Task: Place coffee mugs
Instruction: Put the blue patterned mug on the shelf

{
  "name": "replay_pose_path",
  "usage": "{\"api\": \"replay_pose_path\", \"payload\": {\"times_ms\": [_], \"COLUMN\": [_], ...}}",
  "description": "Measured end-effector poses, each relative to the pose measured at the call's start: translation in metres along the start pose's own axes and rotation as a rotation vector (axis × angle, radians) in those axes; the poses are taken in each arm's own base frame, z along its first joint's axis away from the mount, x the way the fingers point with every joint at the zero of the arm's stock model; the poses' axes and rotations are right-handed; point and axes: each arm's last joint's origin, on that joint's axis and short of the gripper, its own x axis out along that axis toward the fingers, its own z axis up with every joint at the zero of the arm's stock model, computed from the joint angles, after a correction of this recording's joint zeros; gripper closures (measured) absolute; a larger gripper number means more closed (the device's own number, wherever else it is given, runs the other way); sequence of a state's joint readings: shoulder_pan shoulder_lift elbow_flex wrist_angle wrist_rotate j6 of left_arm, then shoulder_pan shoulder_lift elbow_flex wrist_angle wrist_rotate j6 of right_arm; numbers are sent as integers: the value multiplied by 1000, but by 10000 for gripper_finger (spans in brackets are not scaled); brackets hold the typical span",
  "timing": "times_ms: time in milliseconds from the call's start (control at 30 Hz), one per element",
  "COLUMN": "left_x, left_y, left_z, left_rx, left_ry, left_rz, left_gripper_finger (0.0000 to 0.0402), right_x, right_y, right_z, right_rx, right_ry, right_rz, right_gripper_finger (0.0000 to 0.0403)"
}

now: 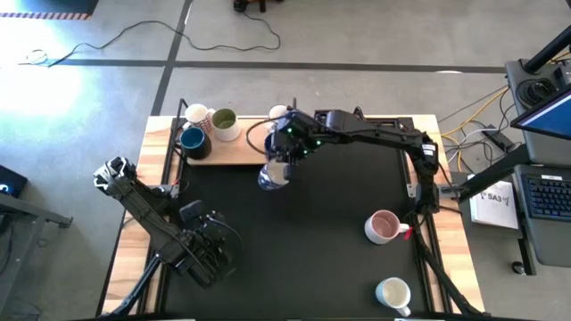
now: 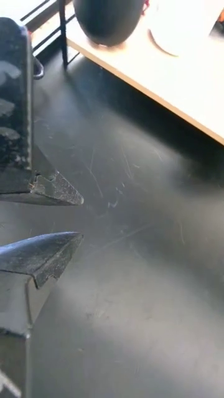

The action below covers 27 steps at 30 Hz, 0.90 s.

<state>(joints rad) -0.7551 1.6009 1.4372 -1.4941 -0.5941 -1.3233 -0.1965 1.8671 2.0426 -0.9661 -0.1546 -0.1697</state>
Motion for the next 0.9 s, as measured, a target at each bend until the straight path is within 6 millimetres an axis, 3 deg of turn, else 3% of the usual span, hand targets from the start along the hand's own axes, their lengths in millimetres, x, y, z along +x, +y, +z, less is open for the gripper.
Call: {"api": "replay_pose_path", "payload": {"times_ms": [500, 767, 900], "left_x": [7, 14, 17], "left_y": [9, 15, 19], "left_z": [9, 24, 30], "left_rx": [-29, -21, -48], "left_ry": [6, -137, -133], "left_rz": [74, 152, 162], "left_gripper_finger": [339, 339, 339], "right_x": [-10, -8, -6], "right_y": [-36, -27, -20], "right_z": [7, 3, -4], "right_rx": [14, 40, 146], "right_ry": [-122, -73, 13], "right_rz": [-81, -49, -22], "right_gripper_finger": [390, 390, 390]}}
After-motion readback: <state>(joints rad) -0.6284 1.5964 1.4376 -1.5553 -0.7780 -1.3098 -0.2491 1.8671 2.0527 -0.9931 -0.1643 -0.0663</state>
